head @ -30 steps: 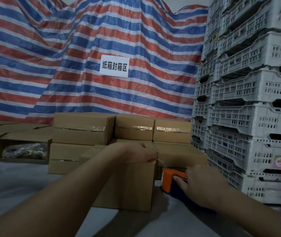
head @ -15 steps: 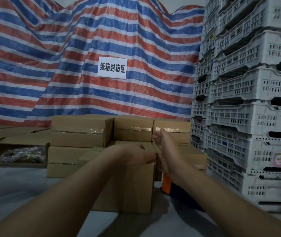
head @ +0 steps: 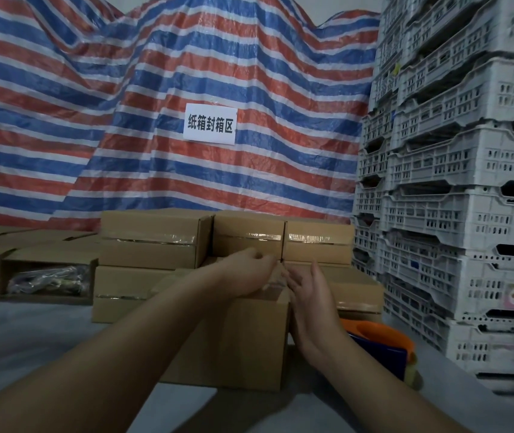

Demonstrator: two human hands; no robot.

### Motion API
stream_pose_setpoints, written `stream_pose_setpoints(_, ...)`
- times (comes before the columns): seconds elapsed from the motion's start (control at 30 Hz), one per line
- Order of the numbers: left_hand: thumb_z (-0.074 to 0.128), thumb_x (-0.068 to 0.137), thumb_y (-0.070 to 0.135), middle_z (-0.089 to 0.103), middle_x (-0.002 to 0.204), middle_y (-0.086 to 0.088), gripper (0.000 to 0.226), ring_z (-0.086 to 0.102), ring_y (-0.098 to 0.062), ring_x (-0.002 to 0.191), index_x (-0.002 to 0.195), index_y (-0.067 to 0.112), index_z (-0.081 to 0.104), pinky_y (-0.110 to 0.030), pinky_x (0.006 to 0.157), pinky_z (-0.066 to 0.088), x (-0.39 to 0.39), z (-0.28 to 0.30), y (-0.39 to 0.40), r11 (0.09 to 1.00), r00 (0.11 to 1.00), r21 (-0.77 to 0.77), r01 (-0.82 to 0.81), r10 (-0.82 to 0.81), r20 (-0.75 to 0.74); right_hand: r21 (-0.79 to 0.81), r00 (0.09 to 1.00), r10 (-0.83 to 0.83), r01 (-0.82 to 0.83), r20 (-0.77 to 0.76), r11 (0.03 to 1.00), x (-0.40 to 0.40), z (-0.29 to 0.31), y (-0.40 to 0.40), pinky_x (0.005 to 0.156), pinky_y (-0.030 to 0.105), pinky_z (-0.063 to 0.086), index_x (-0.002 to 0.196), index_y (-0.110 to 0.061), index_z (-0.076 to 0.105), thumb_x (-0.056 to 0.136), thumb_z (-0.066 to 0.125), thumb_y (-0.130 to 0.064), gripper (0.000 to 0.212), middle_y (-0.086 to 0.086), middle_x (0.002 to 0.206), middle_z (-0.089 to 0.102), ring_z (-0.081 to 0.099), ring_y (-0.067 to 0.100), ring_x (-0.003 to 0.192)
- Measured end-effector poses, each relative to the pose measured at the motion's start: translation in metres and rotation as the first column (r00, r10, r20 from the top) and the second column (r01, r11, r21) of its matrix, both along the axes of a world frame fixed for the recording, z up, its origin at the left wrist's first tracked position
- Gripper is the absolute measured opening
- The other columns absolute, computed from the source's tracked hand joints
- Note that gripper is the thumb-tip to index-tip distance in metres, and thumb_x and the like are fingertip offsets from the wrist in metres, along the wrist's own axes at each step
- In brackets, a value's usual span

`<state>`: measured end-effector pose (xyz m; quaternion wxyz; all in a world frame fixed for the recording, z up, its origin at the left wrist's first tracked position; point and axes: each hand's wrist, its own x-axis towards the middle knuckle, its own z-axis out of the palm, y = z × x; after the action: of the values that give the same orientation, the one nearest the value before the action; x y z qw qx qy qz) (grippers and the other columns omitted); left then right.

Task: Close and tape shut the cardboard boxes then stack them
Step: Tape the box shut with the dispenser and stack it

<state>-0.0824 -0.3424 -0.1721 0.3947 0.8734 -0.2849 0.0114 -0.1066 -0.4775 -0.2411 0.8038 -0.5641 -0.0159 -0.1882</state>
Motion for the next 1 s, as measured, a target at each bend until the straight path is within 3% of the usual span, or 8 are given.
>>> stream_pose_setpoints(0.13,0.043,0.102,0.036,0.065,0.089,0.002,0.021,0.063,-0.011,0.080,0.104,0.025,0.061,-0.026,0.066,0.048,0.006,0.003,0.034,0.930,0.976,-0.365,-0.049,0.123,0.180,-0.154,0.990,-0.138,0.139,0.012,0.978,0.001,-0.007,-0.009,0.075,0.024,0.042,0.121,-0.034,0.057,0.104,0.033,-0.050,0.033,-0.001,0.133,0.058,0.056,0.003,0.099)
stream_pose_setpoints(0.27,0.043,0.101,0.040,0.064,0.084,0.006,0.020,0.060,0.009,0.071,0.092,0.033,0.059,-0.020,0.059,0.041,0.011,-0.004,0.076,0.880,0.915,-0.467,-0.092,0.260,0.309,-0.340,0.977,-0.212,0.212,0.039,0.916,0.000,-0.016,-0.013,0.097,0.032,0.040,0.136,-0.034,0.049,0.102,0.040,-0.048,0.038,-0.004,0.139,0.052,0.051,0.009,0.114)
stream_pose_setpoints(0.43,0.041,0.095,0.054,0.054,0.111,0.020,0.041,0.051,0.006,0.093,0.128,0.032,0.053,-0.021,0.076,0.042,0.014,-0.047,0.115,0.824,0.932,-0.523,-0.219,0.335,0.137,-0.484,0.999,-0.016,-0.005,-0.039,0.875,-0.033,-0.027,0.003,0.066,0.013,0.046,0.144,-0.057,0.024,0.063,0.062,-0.073,0.091,-0.036,0.115,0.040,0.044,-0.011,0.093)
stream_pose_setpoints(0.5,0.043,0.083,0.066,0.048,0.121,0.021,0.058,0.049,0.001,0.107,0.135,0.040,0.045,-0.022,0.088,0.039,0.013,-0.073,0.120,0.860,0.974,-0.473,-0.191,0.225,0.016,-0.539,0.997,0.045,-0.069,-0.057,0.840,-0.040,-0.029,0.006,0.077,0.015,0.054,0.148,-0.056,0.015,0.056,0.070,-0.071,0.108,-0.028,0.131,0.042,0.050,-0.006,0.105)
stream_pose_setpoints(0.57,0.056,0.070,0.068,0.065,0.115,0.023,0.059,0.064,0.004,0.097,0.122,0.041,0.053,-0.012,0.080,0.047,0.008,-0.091,0.122,0.859,0.992,-0.504,-0.092,0.032,-0.125,-0.572,0.994,0.061,-0.100,-0.088,0.814,-0.042,-0.030,0.006,0.103,0.032,0.050,0.154,-0.052,0.010,0.060,0.078,-0.060,0.116,-0.016,0.146,0.041,0.048,0.009,0.127)
stream_pose_setpoints(0.7,0.066,0.071,0.057,0.071,0.101,0.025,0.053,0.069,0.001,0.092,0.120,0.044,0.053,-0.014,0.065,0.054,0.008,-0.101,0.124,0.844,0.986,-0.534,-0.039,-0.054,-0.158,-0.599,0.988,0.093,-0.149,-0.123,0.787,-0.043,-0.027,0.005,0.091,0.010,0.045,0.152,-0.050,0.009,0.068,0.082,-0.041,0.112,-0.027,0.129,0.046,0.045,-0.001,0.119)
stream_pose_setpoints(0.87,0.059,0.066,0.060,0.069,0.077,0.031,0.039,0.065,0.010,0.073,0.100,0.039,0.058,-0.010,0.058,0.046,-0.002,-0.088,0.104,0.760,0.983,-0.627,-0.169,0.081,-0.167,-0.594,0.997,-0.005,-0.043,-0.079,0.803,-0.044,-0.025,0.006,0.105,0.022,0.042,0.156,-0.045,0.015,0.077,0.074,-0.047,0.099,-0.023,0.135,0.048,0.047,0.002,0.124)
stream_pose_setpoints(1.0,0.055,0.072,0.066,0.067,0.087,0.015,0.040,0.062,-0.003,0.080,0.094,0.034,0.060,-0.025,0.060,0.047,-0.009,-0.056,0.079,0.751,0.975,-0.621,-0.224,0.166,-0.150,-0.472,0.989,-0.148,0.134,0.008,0.871,-0.041,-0.006,0.000,0.076,0.016,0.044,0.148,-0.040,0.038,0.065,0.064,-0.062,0.090,-0.026,0.110,0.055,0.052,-0.008,0.099)
